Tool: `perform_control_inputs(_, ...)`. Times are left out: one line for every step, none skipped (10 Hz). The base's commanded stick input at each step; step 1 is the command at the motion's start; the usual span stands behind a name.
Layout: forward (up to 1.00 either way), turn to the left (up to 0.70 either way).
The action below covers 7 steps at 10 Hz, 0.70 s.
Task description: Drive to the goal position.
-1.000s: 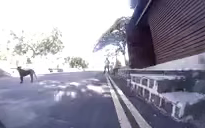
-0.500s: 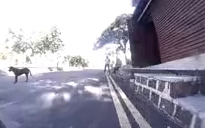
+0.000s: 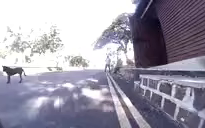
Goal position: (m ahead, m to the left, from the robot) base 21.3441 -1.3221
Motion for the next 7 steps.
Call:
perform_control_inputs(0.70,0.00)
perform_control_inputs(0.70,0.00)
perform_control_inputs(0.67,0.00)
perform_control_inputs(0.59,0.00)
perform_control_inputs(0.50,0.00)
perform_control_inputs(0.50,0.00)
perform_control_inputs(0.50,0.00)
